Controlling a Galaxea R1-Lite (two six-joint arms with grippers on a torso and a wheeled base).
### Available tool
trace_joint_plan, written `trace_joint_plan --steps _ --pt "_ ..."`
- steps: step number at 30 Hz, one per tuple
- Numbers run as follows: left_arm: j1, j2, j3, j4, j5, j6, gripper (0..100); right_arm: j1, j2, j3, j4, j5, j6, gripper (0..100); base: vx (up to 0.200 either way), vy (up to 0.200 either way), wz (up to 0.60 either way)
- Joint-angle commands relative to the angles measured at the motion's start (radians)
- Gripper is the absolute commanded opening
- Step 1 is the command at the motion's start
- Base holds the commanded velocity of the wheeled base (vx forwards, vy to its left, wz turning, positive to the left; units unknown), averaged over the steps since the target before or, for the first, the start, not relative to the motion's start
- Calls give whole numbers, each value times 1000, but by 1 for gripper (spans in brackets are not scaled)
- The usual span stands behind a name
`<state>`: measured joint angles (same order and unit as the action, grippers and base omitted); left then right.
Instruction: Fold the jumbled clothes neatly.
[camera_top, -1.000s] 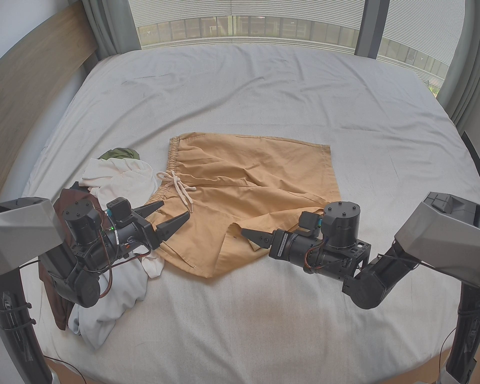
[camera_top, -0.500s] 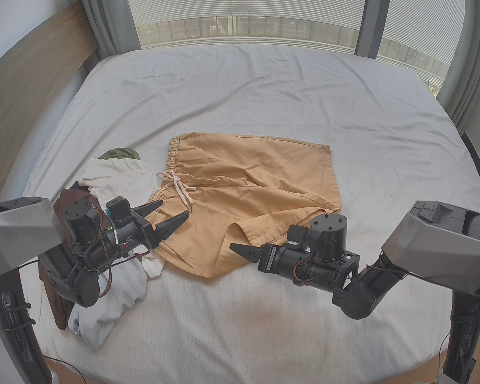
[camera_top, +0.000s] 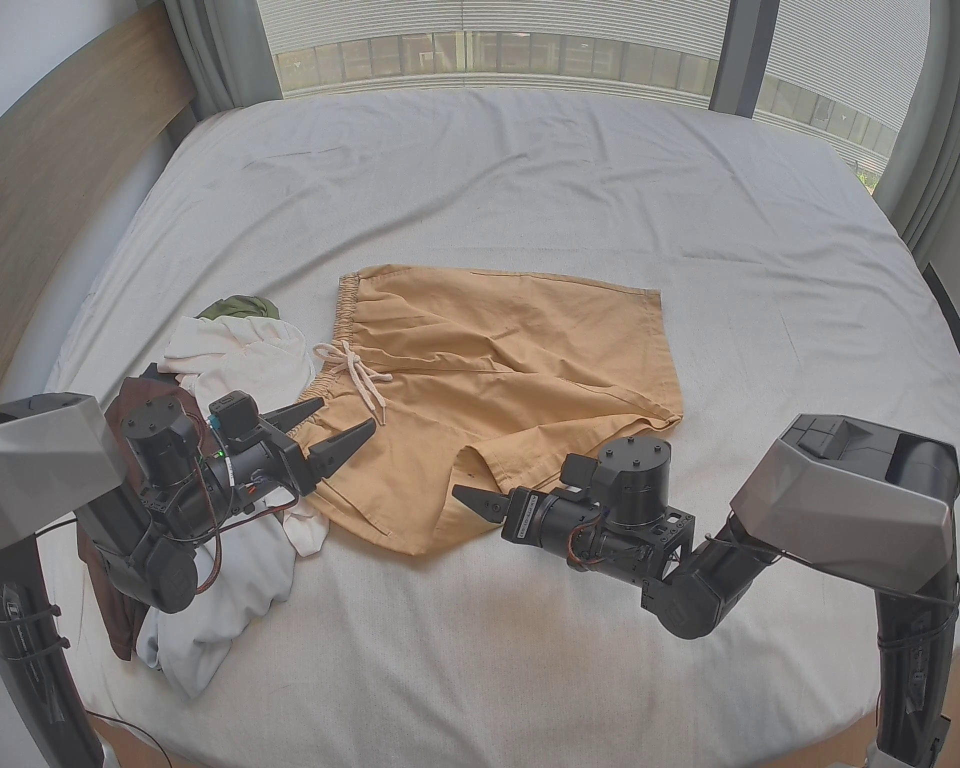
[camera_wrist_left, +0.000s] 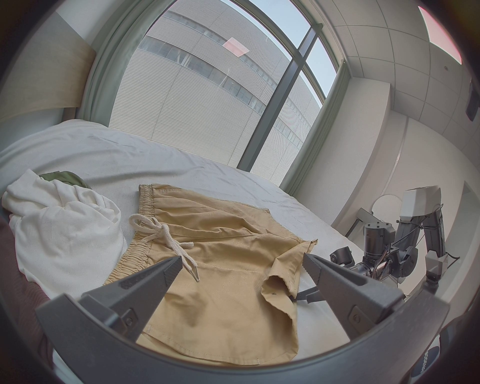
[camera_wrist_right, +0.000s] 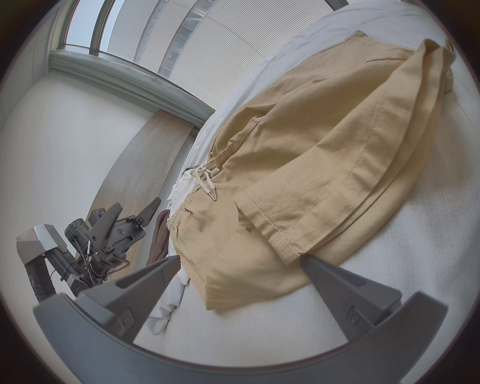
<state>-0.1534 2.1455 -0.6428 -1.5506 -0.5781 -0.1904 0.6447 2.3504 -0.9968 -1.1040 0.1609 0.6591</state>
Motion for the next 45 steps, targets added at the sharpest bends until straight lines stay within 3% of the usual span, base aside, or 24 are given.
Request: trace_joint_plan --steps 1,8,18,19,35,38,45 --pt "0 -1 0 -2 0 0 100 -5 20 -3 -20 -1 0 100 0 0 0" --pt "0 -1 0 0 0 0 100 -13 41 -16 -88 -73 11 100 0 0 0" --pt "0 -1 -2 0 0 0 100 -20 47 -17 -91 -80 28 100 0 0 0" --pt "0 -1 -2 0 0 0 100 -20 47 -17 -89 -80 28 0 0 0 0" --pt "0 -4 -2 -2 0 0 100 -36 56 -11 -91 -84 30 0 0 0 0" --pt "0 -4 -2 -2 0 0 100 -36 53 -6 -86 -118 28 0 0 0 0" --pt "0 -7 -6 -2 0 0 100 -51 -112 167 -69 -146 16 0 0 0 0"
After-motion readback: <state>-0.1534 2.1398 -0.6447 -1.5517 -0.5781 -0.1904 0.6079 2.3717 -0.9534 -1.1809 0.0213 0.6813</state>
